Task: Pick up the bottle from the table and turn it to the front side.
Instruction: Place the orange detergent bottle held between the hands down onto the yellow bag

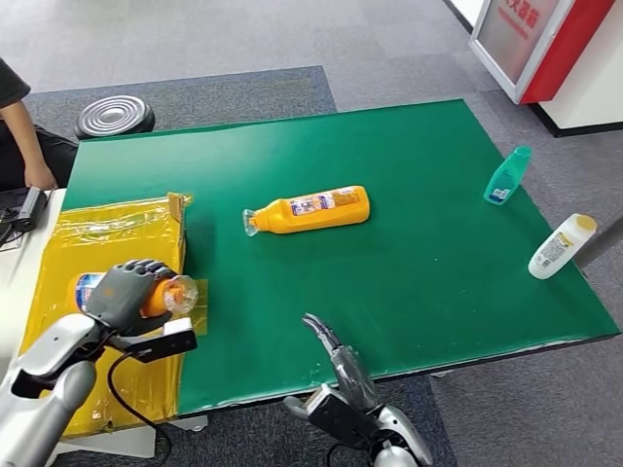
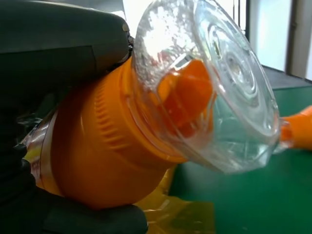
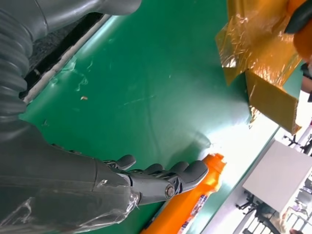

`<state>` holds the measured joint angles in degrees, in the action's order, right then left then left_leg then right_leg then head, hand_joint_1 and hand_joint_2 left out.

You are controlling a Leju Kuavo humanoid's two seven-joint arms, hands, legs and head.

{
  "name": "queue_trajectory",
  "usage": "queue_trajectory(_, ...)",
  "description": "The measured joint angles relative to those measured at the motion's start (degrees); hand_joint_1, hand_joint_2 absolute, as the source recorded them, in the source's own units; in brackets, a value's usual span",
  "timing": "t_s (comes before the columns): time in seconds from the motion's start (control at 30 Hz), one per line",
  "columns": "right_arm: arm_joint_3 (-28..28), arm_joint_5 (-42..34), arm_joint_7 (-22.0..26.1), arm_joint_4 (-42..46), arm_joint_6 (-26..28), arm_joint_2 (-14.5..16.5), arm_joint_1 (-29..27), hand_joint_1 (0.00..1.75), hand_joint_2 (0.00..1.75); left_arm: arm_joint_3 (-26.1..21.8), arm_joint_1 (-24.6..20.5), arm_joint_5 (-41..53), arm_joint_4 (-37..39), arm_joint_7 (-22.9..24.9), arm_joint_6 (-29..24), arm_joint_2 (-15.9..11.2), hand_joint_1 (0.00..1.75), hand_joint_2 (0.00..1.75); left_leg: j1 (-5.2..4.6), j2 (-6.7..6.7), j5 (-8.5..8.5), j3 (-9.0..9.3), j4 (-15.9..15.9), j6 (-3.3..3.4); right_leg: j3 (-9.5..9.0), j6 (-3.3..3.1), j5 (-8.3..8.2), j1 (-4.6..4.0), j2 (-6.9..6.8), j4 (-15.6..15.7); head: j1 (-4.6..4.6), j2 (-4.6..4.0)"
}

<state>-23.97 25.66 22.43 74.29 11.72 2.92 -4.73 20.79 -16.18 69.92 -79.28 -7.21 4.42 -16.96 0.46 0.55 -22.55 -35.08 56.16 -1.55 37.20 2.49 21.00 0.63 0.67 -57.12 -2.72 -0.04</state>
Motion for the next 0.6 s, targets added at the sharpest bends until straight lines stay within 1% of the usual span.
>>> queue_trajectory(0.07, 1.2, -0.8, 0.9, -0.3, -0.6, -0.5, 0.0, 0.00, 1.75, 3.2, -4.0, -1.8, 3.8, 0.1, 2.4, 1.4, 1.75, 1.75, -0.03, 0.01, 0.03, -0.02, 0.0, 0.04, -0.01, 0.03, -0.03, 0.04, -0.01, 0.0, 0.00, 0.00)
queue_trajectory(0.17, 3.4, -1.6, 2.2, -1.2, -1.8, -1.5, 0.2, 0.00, 1.75, 8.0, -10.5, -3.9, 10.9, 0.5, 5.6, 4.5, 1.75, 1.75, -0.09, 0.05, 0.08, -0.05, 0.0, 0.11, -0.04, 0.12, -0.10, 0.11, -0.05, 0.0, 0.00, 0.00)
queue_trajectory(0.27, 5.6, -1.9, 3.1, -2.2, -2.9, -2.2, 0.9, 0.00, 1.75, 11.7, -15.5, -6.2, 17.4, 0.7, 7.4, 7.2, 1.75, 1.75, -0.11, 0.07, 0.11, -0.06, 0.0, 0.11, -0.04, 0.14, -0.19, 0.15, -0.04, 0.0, -0.01, 0.00)
queue_trajectory(0.37, 7.1, -1.8, 3.5, -3.0, -3.5, -2.4, 1.4, 0.00, 1.75, 14.1, -18.2, -8.3, 21.7, 0.6, 7.9, 8.8, 1.75, 1.75, -0.11, 0.06, 0.13, -0.05, 0.0, 0.09, -0.03, 0.12, -0.21, 0.15, -0.03, 0.0, -0.01, 0.00)
queue_trajectory(0.47, 8.0, -1.3, 3.7, -3.3, -4.0, -2.5, 1.8, 0.00, 1.75, 15.7, -19.3, -10.3, 24.0, 0.5, 7.7, 9.3, 1.72, 1.75, -0.11, 0.06, 0.15, -0.05, 0.0, 0.08, -0.03, 0.11, -0.22, 0.13, -0.03, 0.0, 0.00, -0.01)
queue_trajectory(0.5, 8.2, -1.1, 3.7, -3.4, -4.1, -2.5, 1.8, 0.00, 1.75, 16.1, -19.5, -10.9, 24.4, 0.6, 7.5, 9.3, 1.61, 1.75, -0.10, 0.06, 0.15, -0.05, 0.0, 0.07, -0.04, 0.11, -0.21, 0.12, -0.03, 0.0, 0.00, -0.01)
queue_trajectory(0.53, 8.3, -0.9, 3.7, -3.4, -4.2, -2.5, 1.9, 0.00, 1.75, 16.3, -19.5, -11.4, 24.6, 0.7, 7.2, 9.1, 1.25, 1.75, -0.09, 0.06, 0.15, -0.07, 0.0, 0.07, -0.05, 0.10, -0.21, 0.11, -0.03, 0.0, -0.01, -0.01)
queue_trajectory(0.6, 8.3, -0.3, 3.4, -3.4, -4.5, -2.4, 1.9, 0.00, 1.75, 16.6, -18.9, -12.5, 24.5, 1.2, 6.3, 8.2, 0.40, 1.75, -0.08, 0.06, 0.15, -0.08, 0.0, 0.06, -0.09, 0.09, -0.20, 0.10, -0.02, -0.1, -0.02, -0.01)
